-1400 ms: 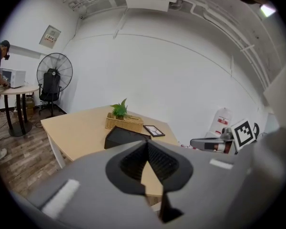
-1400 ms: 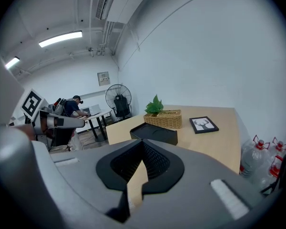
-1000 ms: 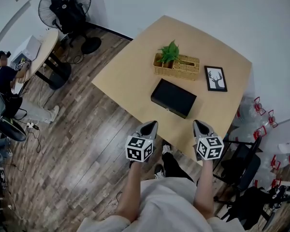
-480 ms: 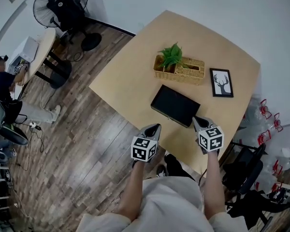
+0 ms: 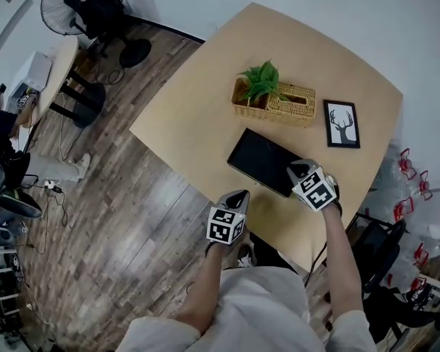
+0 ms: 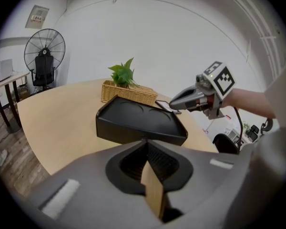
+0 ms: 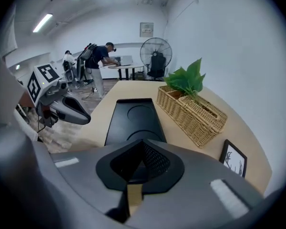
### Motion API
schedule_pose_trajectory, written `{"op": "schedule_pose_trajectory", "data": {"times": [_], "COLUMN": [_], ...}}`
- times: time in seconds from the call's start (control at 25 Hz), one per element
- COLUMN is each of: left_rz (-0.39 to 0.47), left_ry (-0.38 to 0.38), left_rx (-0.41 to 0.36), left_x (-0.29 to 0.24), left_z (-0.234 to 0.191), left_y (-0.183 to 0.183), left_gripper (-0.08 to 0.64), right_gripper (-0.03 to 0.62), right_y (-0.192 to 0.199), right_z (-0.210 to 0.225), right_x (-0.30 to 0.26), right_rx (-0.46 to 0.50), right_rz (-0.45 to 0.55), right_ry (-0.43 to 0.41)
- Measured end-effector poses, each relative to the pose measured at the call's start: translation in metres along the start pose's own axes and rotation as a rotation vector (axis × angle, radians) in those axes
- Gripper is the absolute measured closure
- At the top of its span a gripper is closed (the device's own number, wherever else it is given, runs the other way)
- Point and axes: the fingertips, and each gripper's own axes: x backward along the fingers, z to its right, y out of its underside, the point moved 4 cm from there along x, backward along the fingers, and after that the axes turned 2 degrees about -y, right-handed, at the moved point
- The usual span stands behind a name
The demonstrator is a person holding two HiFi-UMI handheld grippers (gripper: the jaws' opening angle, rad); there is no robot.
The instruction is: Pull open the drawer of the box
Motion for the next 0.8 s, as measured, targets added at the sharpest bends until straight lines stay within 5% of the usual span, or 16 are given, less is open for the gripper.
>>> {"op": "schedule_pose_trajectory", "data": {"times": [0.32, 0.8], "left_rz": [-0.028, -0.037], "left_ry": [-0.018, 0.009], "left_rx": [0.014, -0.062], "left_x": [-0.021, -0.044], "left_z": [-0.009, -0.011], "left_y": [0.016, 0.024], "left_gripper": [0.506, 0.463], "right_gripper": [0.595, 0.594], "right_y": [-0.012, -0.009], "right_z": [-0.002, -0.008], "right_x": [-0.052, -0.063], "right_rx": [0.029, 0.031], "right_rz": [-0.076, -0.132], "right_ry": [-0.152, -0.174]}}
